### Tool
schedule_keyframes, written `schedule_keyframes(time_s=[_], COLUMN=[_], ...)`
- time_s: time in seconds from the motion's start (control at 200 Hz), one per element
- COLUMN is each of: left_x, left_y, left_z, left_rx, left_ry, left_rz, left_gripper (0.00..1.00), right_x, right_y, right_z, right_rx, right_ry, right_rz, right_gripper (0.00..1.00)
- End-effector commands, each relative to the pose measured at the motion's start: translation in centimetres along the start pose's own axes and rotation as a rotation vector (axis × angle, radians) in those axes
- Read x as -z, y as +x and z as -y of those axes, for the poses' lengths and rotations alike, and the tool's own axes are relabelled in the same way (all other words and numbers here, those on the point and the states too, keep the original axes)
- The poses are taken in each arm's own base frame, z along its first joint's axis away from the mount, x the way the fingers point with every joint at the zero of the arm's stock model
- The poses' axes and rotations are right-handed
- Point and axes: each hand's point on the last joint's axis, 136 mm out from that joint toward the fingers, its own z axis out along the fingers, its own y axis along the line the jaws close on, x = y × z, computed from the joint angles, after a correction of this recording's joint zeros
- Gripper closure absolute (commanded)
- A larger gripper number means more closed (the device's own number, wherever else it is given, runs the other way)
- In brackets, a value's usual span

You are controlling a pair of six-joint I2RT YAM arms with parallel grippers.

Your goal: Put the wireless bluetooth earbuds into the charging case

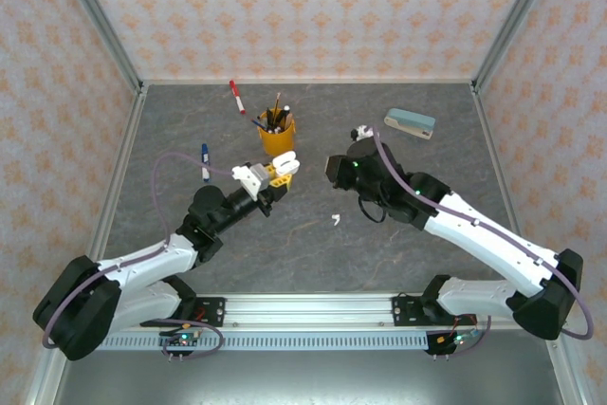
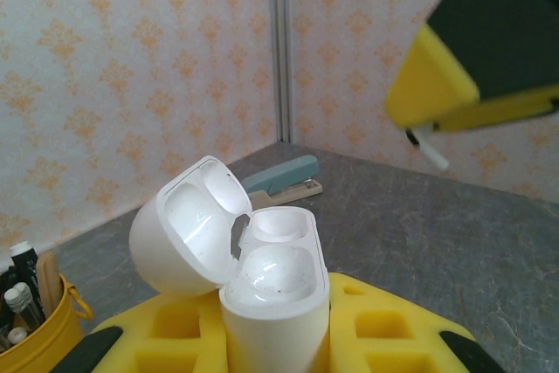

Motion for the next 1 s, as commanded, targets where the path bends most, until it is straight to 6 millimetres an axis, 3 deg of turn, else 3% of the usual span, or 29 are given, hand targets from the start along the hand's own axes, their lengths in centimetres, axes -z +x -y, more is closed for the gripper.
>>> schedule_keyframes(time_s=[0.0,0.21,0.46,0.996], left_x=[-0.8,-1.9,-3.3,-4.1], left_y=[-2.4,-3.6,-4.8,-6.8], left_z=[0.7,1.2,1.1,0.8], left_rx=[-0.044,-0.060,-0.056,-0.037], left_ry=[0.042,0.061,0.054,0.041], left_rz=[0.061,0.079,0.105,0.146], left_gripper=[1.00,1.00,1.00,1.00], right_x=[2.2,3.7,3.5,1.4], right_y=[-4.8,-7.7,-7.7,-5.7], right_z=[-2.3,-6.1,-9.1,-10.1], right_rx=[0.030,0.041,0.058,0.025], right_ry=[-0.075,-0.264,-0.445,-0.568], right_rz=[0.164,0.296,0.341,0.341], right_gripper=[0.76,0.76,0.76,0.76])
